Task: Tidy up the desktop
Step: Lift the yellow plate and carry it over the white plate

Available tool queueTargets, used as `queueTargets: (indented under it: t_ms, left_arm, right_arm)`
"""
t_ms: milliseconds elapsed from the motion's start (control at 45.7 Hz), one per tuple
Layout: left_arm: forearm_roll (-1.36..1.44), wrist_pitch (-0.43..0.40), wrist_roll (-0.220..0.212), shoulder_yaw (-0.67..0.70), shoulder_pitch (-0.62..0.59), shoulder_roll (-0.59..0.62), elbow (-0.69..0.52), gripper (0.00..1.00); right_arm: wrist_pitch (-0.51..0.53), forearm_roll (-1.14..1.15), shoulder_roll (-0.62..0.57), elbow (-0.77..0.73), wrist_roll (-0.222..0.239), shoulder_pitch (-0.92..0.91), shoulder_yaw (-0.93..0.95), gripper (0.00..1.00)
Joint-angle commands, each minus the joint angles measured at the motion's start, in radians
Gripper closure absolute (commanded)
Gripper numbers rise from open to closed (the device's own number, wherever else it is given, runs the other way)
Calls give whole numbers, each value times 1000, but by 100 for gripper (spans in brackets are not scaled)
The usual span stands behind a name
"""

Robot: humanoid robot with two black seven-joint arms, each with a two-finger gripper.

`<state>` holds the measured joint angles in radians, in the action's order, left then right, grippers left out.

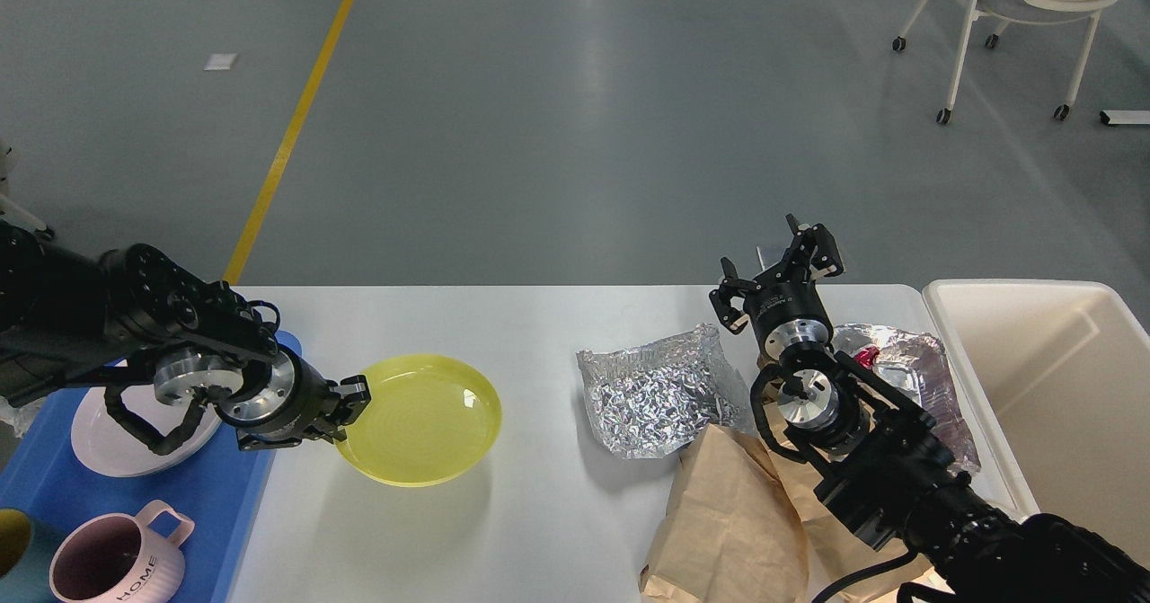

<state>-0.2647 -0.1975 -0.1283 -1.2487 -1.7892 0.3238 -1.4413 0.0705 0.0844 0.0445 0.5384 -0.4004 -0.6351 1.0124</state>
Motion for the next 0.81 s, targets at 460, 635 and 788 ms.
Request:
queueTargets:
  t_ms: [460, 635, 788]
  left_arm:
    - [48, -599, -2, -239, -840, 133, -64, 100]
    - [56, -596, -1, -270, -828, 139, -61, 100]
    - [65, -513, 1, -324, -737, 168, -53, 100]
  right_arm:
    - [0, 0, 0, 0, 0, 0, 0, 0]
    - [0, 0, 0, 0, 0, 0, 0, 0]
    - [0, 0, 0, 0, 0, 0, 0, 0]
